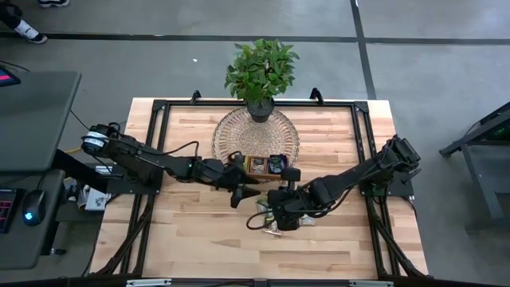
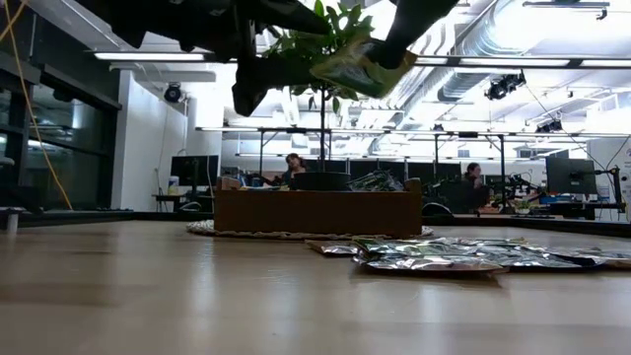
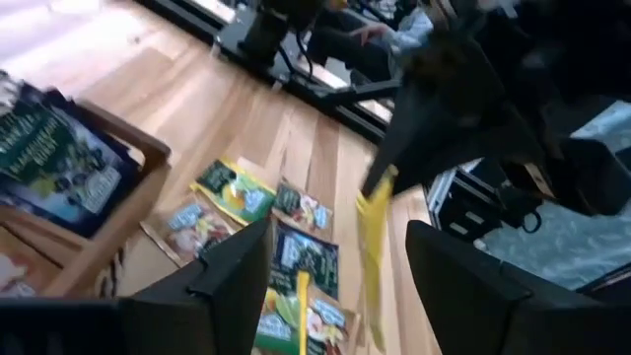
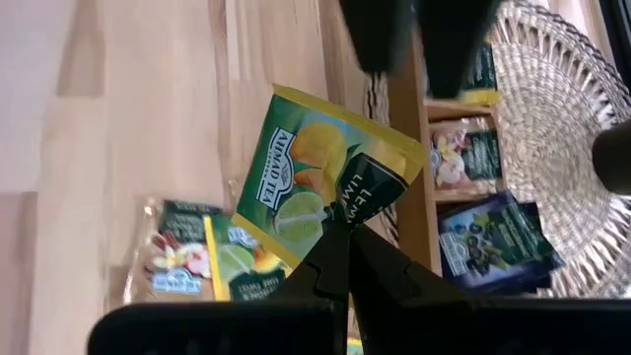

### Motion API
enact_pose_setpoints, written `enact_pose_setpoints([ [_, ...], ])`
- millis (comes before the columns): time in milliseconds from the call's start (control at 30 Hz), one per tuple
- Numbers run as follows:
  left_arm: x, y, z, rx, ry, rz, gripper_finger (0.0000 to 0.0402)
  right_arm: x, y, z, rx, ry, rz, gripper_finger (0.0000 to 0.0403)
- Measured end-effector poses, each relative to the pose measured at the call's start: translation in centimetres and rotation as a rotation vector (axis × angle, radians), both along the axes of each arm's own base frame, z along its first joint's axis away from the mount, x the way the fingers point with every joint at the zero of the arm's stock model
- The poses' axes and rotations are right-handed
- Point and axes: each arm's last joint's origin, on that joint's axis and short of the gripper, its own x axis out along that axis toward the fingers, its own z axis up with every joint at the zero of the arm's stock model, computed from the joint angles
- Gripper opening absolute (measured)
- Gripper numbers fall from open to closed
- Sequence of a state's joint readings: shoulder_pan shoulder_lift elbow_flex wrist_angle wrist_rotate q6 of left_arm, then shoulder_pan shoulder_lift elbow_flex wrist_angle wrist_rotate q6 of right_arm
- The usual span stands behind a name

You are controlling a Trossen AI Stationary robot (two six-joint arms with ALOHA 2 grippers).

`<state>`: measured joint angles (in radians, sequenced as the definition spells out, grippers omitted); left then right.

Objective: Pick & Place Tea
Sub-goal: Put the green tea bag into the left section of the wooden organizer

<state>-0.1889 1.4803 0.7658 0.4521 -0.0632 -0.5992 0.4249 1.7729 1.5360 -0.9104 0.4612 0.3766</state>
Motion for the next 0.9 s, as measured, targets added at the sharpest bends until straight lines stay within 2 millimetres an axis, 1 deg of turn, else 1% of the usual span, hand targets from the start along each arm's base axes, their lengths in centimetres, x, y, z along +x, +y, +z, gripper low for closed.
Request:
enact_pose_setpoints([
  [133, 0.1, 0.3, 0.1, 0.018, -0.007, 0.030, 0.0232, 0.3, -0.4, 0.1, -0.001, -0.009, 0.004, 0.0000],
  [267, 0.5, 0.2, 1.0, 0.028, -0.024, 0.018, 0.0232, 0.6, -1.0, 0.1, -0.009, -0.015, -0.002, 0.0000],
  [333, 1.0, 0.1, 1.2, 0.053, -0.021, 0.011, 0.0232, 0.8, -1.2, 0.2, -0.008, -0.024, -0.003, 0.0000],
  [400, 1.4, 0.0, 1.1, 0.075, 0.000, -0.004, 0.0232, 1.0, -1.4, 0.2, -0.006, -0.032, 0.000, 0.0000],
  [500, 1.6, -0.1, 1.7, 0.079, 0.021, -0.022, 0.0232, 1.1, -1.6, 0.2, -0.013, -0.036, -0.002, 0.0000],
  [667, 1.4, 0.0, 0.9, 0.108, 0.118, 0.009, 0.0232, 1.1, -1.6, 0.2, -0.014, -0.033, 0.000, 0.0000],
  [900, 1.4, 0.0, 1.0, 0.095, 0.110, -0.004, 0.0232, 1.1, -1.6, 0.2, -0.015, -0.038, 0.003, 0.0000],
])
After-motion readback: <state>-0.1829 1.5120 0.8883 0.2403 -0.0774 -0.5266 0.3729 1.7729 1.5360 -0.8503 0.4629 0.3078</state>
